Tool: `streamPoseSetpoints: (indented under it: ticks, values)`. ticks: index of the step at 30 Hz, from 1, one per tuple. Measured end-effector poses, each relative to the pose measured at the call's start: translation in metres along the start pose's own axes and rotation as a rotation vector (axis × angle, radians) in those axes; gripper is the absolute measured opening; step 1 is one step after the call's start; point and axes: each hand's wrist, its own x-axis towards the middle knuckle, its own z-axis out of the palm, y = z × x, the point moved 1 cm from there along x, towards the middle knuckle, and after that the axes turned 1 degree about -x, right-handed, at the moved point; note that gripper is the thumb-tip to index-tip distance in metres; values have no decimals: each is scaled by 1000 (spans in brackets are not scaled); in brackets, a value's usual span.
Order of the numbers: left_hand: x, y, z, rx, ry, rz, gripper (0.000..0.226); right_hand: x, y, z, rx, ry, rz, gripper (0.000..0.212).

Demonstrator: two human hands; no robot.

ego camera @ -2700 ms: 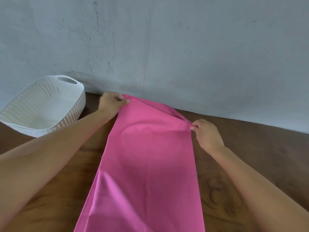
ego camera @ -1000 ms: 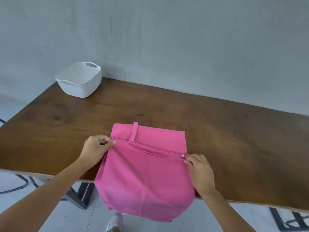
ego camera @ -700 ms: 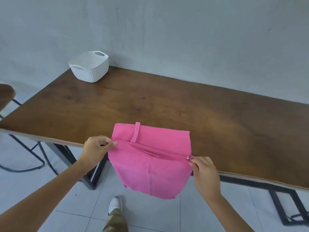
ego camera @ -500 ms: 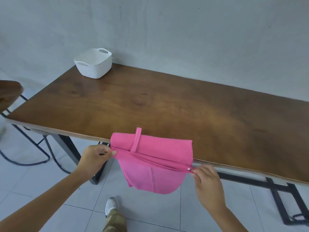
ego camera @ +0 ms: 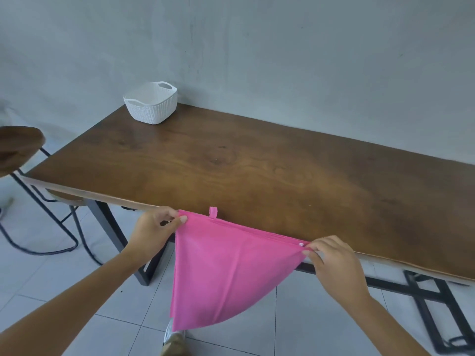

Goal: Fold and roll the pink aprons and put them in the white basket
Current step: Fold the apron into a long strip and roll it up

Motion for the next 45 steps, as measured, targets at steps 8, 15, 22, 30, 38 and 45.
streamPoseSetpoints:
  ticks: [8, 15, 22, 30, 38, 45]
  values:
    - [-9, -4, -3, -49, -18, 28, 13, -10, -12, -1, 53, -57, 95, 15]
    - [-6, -7, 5, -37, -6, 46, 13, -9, -14, 0, 239, -82, 245, 14]
    - [26, -1, 17, -4, 48, 21, 15, 17, -14, 5, 383, -59, 390, 16]
    - [84, -4, 47, 241, 52, 6, 14, 63, 13, 38, 333, -109, 497, 20]
    - [128, -20, 57, 453, 60, 124, 20, 100, 40, 63, 199, -267, 625, 15]
    - [198, -17, 67, 516, 51, 35, 13, 158, 61, 77, 141, -341, 696, 11]
